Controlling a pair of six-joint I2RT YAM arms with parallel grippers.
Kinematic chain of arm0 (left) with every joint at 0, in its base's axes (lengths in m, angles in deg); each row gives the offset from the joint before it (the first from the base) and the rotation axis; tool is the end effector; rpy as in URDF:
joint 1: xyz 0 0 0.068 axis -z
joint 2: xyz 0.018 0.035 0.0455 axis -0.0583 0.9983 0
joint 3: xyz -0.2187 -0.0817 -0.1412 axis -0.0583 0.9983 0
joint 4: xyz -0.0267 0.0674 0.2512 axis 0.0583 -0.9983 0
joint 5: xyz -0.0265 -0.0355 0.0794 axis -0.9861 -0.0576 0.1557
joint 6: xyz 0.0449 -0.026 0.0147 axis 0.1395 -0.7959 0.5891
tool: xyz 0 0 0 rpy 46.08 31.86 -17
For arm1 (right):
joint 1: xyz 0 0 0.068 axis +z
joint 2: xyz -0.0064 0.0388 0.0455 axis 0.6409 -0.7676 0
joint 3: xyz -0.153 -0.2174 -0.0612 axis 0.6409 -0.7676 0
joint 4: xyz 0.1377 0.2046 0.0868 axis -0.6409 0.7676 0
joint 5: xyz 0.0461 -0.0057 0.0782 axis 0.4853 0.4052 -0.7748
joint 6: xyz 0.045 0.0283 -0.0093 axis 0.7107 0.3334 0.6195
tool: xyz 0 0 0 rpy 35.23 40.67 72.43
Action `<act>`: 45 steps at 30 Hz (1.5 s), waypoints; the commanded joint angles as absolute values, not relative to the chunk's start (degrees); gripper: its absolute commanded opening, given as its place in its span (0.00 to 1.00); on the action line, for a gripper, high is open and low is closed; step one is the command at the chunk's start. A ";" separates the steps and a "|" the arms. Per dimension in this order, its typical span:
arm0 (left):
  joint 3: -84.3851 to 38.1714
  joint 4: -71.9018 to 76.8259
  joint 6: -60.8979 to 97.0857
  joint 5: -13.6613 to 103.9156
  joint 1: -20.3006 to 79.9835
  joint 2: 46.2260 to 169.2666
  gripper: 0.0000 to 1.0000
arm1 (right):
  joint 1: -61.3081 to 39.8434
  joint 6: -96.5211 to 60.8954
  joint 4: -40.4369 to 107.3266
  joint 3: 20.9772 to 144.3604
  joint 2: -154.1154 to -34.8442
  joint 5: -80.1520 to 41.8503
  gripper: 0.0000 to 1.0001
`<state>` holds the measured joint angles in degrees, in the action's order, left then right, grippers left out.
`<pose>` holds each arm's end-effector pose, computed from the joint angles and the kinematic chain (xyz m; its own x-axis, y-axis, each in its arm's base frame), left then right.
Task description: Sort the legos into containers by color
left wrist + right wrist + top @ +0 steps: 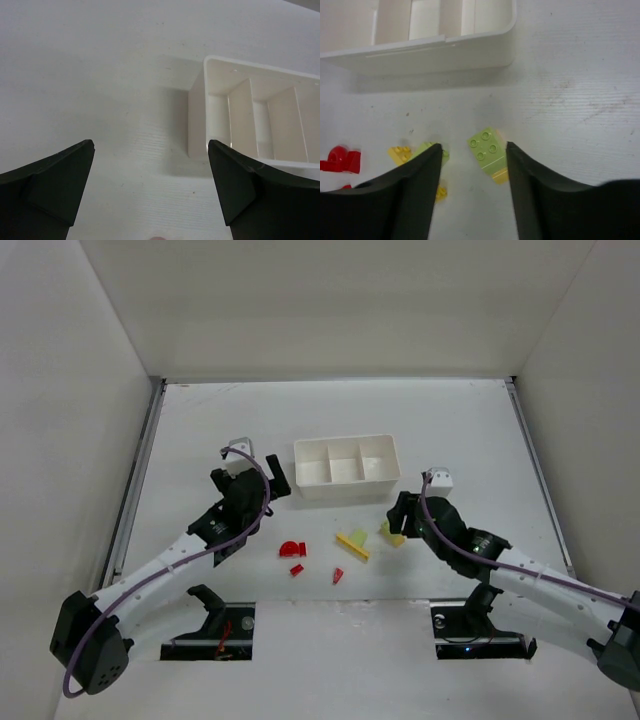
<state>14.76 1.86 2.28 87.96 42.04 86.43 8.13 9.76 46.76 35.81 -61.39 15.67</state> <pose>0.1798 -0.1181 0.2685 -0.2608 -0.2765 -0.9249 -0.0290 0.9599 -0.2788 0.1346 0.1250 0.2279 -0.5305 0.1617 -0.8321 -0.1276 0.9552 0.2670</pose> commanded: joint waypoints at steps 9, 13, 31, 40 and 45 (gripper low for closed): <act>15.92 10.55 1.20 88.72 43.46 84.38 1.00 | 8.43 9.65 47.88 38.58 -64.28 16.00 0.67; 15.50 6.71 -3.80 88.72 44.78 81.65 1.00 | 8.43 9.74 48.23 39.46 -66.92 16.09 0.28; 15.13 3.60 -1.79 85.30 46.19 82.53 0.26 | 8.08 7.80 47.79 48.78 -88.20 17.22 0.69; 18.74 9.75 -1.00 78.27 43.82 79.89 0.43 | 10.72 10.18 54.20 47.99 -85.20 17.85 0.66; 18.39 9.85 -1.79 75.28 40.92 80.15 0.49 | 10.72 9.39 56.75 48.25 -88.36 16.88 0.65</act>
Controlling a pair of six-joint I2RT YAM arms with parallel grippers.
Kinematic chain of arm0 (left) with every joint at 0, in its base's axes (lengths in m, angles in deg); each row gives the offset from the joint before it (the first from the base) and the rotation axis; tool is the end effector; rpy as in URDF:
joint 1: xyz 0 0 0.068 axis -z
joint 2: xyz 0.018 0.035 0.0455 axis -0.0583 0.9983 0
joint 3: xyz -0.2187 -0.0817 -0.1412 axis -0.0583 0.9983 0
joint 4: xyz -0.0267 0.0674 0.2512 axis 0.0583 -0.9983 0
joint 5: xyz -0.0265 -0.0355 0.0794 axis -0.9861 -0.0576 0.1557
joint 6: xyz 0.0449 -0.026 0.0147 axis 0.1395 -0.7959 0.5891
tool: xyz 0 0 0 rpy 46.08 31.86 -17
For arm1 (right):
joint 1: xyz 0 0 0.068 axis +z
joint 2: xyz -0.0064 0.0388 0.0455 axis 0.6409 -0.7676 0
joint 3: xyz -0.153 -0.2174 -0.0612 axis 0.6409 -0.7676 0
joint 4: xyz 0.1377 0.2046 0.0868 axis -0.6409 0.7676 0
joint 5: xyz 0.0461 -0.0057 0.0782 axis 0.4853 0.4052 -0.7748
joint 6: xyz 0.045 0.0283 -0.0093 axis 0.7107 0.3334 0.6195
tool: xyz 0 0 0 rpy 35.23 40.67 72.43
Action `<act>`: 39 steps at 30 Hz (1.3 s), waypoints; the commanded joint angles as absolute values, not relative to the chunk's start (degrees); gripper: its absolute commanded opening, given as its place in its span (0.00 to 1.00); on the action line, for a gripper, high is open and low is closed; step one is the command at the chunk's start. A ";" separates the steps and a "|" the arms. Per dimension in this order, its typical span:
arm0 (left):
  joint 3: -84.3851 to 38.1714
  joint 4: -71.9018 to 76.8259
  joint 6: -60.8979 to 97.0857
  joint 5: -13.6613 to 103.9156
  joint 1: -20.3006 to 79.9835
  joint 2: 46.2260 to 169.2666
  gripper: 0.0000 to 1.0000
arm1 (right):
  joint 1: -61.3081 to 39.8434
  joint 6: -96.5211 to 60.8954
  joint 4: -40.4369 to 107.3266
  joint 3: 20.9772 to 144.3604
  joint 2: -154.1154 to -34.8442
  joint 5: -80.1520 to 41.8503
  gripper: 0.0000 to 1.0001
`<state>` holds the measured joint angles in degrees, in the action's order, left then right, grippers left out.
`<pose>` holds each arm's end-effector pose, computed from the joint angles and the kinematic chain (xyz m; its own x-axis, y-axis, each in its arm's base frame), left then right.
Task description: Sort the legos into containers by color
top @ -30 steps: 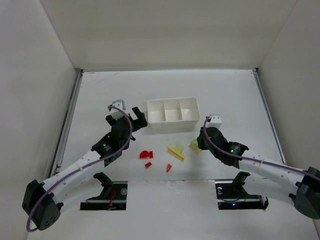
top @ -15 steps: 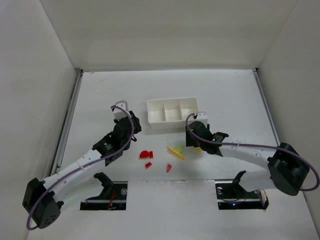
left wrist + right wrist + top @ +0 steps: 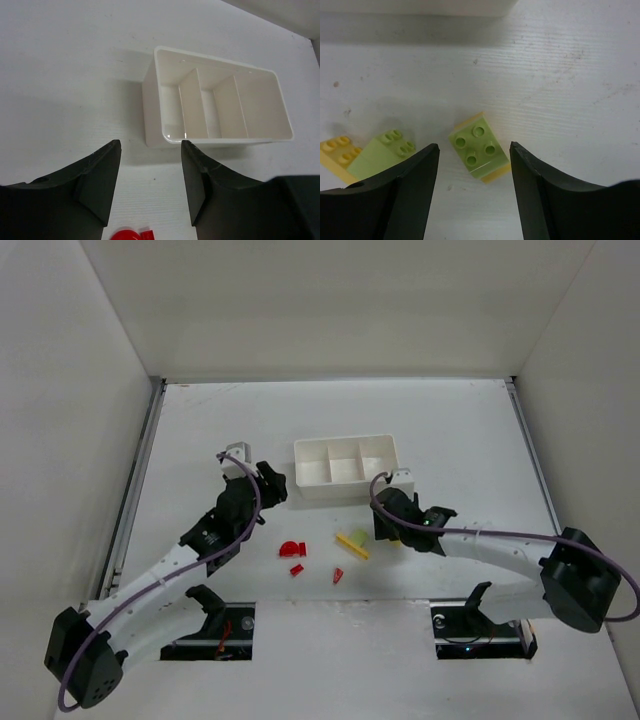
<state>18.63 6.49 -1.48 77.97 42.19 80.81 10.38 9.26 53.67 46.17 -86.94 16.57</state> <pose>0.1656 -0.1143 0.2705 -0.2686 -0.3877 -0.8818 0.1337 0.8915 -0.4328 0.1673 0.1748 0.1911 -0.7185 -0.0945 -0.6891 -0.1276 0.9918 -0.0030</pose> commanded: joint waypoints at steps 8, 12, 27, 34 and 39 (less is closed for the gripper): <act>18.12 9.67 -3.11 73.60 40.21 82.35 0.53 | 10.72 8.51 54.91 48.26 -90.30 16.70 0.58; 18.21 10.03 -3.11 73.43 40.21 82.35 0.54 | 10.72 8.51 54.91 48.43 -90.74 17.76 0.49; 16.10 11.78 -6.27 63.51 40.12 84.64 0.56 | 9.32 7.10 50.45 51.07 -74.42 14.70 0.32; 21.63 33.63 -14.26 48.40 39.24 80.77 0.49 | 0.44 15.96 32.70 51.94 -69.82 -8.67 0.30; 22.96 46.22 -19.36 41.97 39.77 84.19 0.49 | -2.19 29.04 16.54 50.29 -73.60 -20.71 0.31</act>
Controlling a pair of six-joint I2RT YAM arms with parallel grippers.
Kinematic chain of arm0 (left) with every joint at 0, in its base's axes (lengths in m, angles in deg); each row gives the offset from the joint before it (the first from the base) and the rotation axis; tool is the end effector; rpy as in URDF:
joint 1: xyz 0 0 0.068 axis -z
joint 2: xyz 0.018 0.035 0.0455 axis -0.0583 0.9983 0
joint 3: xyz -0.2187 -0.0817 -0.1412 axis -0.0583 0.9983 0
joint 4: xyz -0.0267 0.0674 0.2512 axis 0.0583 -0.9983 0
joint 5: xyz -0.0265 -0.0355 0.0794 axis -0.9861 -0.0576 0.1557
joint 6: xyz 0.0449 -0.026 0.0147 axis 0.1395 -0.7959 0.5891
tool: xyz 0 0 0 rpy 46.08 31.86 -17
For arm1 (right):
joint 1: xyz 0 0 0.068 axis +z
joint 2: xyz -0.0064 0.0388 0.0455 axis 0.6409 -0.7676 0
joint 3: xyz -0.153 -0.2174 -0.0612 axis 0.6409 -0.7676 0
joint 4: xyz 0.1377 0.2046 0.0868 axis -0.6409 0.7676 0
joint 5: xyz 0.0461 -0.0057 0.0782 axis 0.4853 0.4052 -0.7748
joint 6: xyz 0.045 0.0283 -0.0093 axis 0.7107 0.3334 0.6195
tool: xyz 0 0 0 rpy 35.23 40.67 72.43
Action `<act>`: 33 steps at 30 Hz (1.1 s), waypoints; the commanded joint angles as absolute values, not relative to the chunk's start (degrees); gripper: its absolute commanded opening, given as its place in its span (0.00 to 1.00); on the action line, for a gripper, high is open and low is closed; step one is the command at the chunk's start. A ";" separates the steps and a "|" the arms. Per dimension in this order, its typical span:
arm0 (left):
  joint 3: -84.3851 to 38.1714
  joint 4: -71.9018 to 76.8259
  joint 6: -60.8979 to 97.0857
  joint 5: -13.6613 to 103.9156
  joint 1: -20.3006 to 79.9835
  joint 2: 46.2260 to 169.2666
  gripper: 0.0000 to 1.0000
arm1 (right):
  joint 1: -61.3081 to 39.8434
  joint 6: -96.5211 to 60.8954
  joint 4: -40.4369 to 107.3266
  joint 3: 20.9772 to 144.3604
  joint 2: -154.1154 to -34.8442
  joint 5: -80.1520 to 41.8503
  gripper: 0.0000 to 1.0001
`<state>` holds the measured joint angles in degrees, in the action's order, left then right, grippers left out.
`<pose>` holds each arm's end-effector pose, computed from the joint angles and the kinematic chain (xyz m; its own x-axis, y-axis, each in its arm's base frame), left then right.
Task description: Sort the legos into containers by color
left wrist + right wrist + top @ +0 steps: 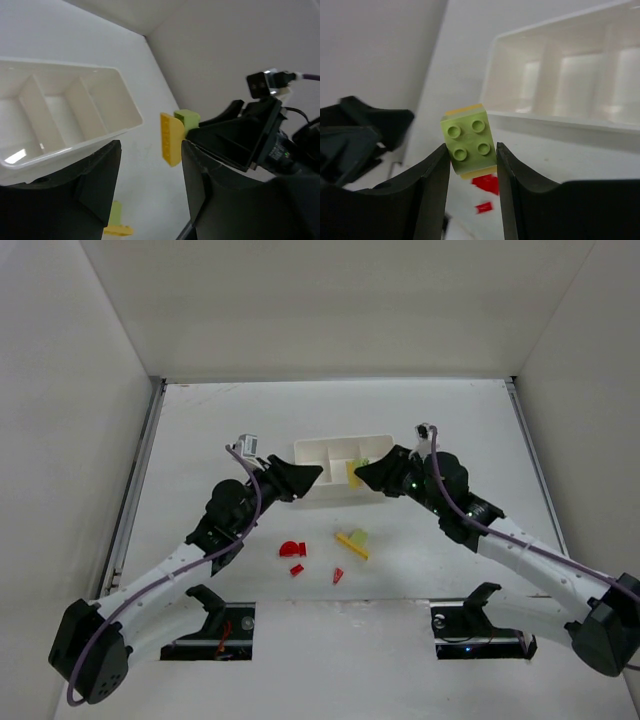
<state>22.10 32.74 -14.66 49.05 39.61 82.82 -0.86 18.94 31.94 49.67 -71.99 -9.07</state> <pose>0.1668 -0.1257 0.2914 -0.3655 -0.5961 -0.7149 0.5518 0.4798 -0.6822 0.1877 0.1500 0.3007 -0.5574 0.4346 -0.7074 -0.2934 0.6939 0.6576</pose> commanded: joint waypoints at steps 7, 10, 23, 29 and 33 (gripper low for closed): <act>24.10 55.72 -21.74 39.33 41.44 88.50 0.53 | -5.71 44.70 -1.06 45.80 -79.05 -30.49 0.31; 24.45 56.17 -21.83 39.15 41.35 89.29 0.51 | -6.68 48.31 -4.84 44.48 -80.10 -31.81 0.31; 24.10 56.78 -20.95 39.15 41.53 93.24 0.54 | -8.53 59.21 -17.95 40.17 -86.43 -35.85 0.30; 23.75 58.45 -21.57 39.15 41.27 95.79 0.57 | -8.70 64.13 -25.32 39.12 -89.77 -37.96 0.30; 23.75 59.68 -21.92 39.15 41.09 96.50 0.53 | -9.14 66.86 -29.19 38.50 -92.32 -39.02 0.30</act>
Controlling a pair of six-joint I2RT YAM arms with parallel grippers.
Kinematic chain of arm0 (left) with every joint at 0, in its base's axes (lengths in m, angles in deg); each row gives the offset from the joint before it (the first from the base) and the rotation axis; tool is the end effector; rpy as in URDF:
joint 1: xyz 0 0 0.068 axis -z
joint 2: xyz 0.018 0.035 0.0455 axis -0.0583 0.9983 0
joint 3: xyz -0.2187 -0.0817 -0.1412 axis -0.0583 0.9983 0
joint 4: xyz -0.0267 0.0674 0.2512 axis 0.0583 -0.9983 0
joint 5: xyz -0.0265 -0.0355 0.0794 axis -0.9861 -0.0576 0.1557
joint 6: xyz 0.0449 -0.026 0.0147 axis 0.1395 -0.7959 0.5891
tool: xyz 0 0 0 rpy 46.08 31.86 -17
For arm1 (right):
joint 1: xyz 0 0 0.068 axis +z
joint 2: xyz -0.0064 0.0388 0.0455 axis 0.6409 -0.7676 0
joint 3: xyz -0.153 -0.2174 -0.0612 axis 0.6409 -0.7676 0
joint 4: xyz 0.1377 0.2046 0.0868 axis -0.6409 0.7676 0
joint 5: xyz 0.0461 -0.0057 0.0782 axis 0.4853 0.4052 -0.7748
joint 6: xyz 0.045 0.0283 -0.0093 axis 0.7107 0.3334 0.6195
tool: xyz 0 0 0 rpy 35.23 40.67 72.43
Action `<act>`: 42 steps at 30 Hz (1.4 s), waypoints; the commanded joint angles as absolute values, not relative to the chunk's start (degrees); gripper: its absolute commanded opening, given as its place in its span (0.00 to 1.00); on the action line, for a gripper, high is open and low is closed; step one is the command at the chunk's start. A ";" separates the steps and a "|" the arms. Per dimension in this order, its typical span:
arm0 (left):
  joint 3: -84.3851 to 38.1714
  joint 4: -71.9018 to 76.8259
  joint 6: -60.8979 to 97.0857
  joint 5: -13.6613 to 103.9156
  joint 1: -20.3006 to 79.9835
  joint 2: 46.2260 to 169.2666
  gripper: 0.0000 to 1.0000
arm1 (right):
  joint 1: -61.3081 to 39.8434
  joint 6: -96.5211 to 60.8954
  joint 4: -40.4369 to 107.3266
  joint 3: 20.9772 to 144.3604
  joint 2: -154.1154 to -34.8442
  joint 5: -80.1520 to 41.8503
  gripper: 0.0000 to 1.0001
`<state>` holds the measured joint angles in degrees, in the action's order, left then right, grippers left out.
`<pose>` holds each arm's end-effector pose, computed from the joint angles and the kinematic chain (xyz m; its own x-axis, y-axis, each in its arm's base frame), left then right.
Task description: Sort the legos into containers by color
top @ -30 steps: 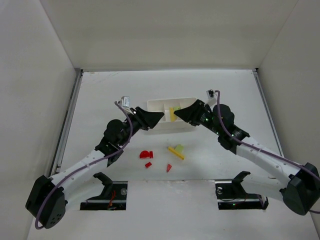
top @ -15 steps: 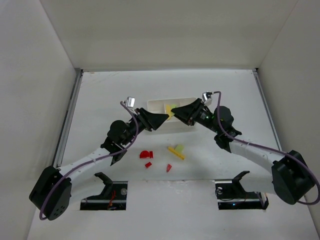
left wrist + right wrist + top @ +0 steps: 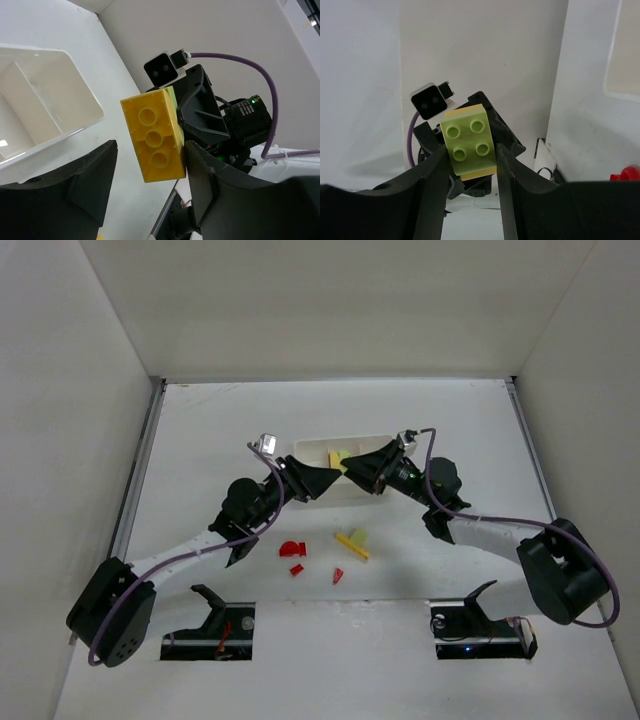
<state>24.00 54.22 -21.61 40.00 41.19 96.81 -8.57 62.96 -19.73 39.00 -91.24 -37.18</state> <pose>0.1836 -0.1530 0.2698 -0.4806 -0.5878 -0.6507 0.6378 0.2750 -0.7194 0.2342 0.1603 0.2499 -0.8308 0.5489 -0.0923 -0.1349 -0.0376 0.9901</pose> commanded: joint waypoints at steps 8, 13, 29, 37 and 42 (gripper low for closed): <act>23.31 60.39 -21.92 38.62 40.56 97.12 0.47 | -9.14 67.66 -31.31 38.06 -94.52 -38.93 0.30; 23.49 60.04 -21.92 38.53 40.03 97.20 0.41 | -9.32 66.87 -30.35 37.97 -93.82 -38.76 0.30; 23.57 57.66 -21.04 38.53 39.42 96.76 0.22 | -9.58 59.58 -20.51 37.88 -89.08 -35.42 0.29; 23.66 57.66 -21.39 38.53 39.16 95.45 0.15 | -11.43 58.78 -19.53 36.83 -87.05 -35.33 0.28; 23.66 57.66 -21.65 38.10 39.07 94.74 0.11 | -11.87 58.52 -19.97 36.22 -86.96 -35.33 0.28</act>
